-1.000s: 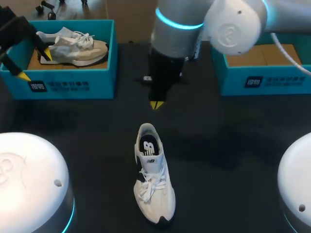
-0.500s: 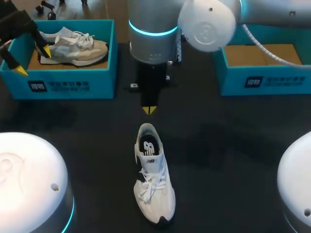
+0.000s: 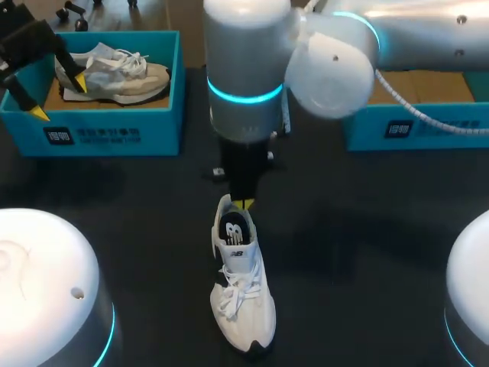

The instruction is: Take the shoe out of the shoebox, open the shoe tongue, remove and reinsert the insole, then place the shoe into the shoebox

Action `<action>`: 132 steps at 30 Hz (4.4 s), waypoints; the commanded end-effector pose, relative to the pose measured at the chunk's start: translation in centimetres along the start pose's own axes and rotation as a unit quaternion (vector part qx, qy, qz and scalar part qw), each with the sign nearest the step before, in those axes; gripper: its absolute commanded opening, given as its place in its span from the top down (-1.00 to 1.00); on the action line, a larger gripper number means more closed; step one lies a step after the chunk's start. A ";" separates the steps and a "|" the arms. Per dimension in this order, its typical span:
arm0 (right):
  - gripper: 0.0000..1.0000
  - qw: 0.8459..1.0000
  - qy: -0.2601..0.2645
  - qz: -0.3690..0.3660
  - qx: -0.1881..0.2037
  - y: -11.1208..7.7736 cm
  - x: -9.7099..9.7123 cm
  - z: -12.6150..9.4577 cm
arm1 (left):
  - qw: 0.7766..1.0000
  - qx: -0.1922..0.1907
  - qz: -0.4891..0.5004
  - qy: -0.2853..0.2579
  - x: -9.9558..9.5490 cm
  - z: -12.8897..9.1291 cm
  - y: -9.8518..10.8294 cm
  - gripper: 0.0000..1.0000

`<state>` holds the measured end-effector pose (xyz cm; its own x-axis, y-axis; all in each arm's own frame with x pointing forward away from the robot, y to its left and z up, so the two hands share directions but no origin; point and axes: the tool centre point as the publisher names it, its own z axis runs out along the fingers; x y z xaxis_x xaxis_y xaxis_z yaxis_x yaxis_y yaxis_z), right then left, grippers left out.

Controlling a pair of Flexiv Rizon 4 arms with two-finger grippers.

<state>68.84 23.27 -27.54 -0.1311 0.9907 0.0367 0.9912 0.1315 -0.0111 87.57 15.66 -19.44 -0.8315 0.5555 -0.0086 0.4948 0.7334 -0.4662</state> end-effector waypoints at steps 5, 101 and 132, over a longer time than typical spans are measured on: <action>1.00 1.000 0.001 0.002 -0.009 -0.9 0.1 0.9 | 1.000 -0.003 0.000 0.001 0.0 0.0 -0.2 -1.00; 1.00 0.993 -0.110 0.030 0.017 1.0 -0.5 8.7 | 1.000 -0.003 0.000 0.001 0.0 0.0 -0.2 -1.00; 1.00 0.995 -0.061 0.030 0.074 0.0 1.2 8.5 | 1.000 -0.003 0.000 0.001 0.0 0.0 -0.2 -1.00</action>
<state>68.69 24.84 -37.06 -0.0810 0.9940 -0.0735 0.9842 0.0682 -0.1632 87.49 15.53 -19.34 -0.8317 0.5552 -0.0070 0.4949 0.7356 -0.4625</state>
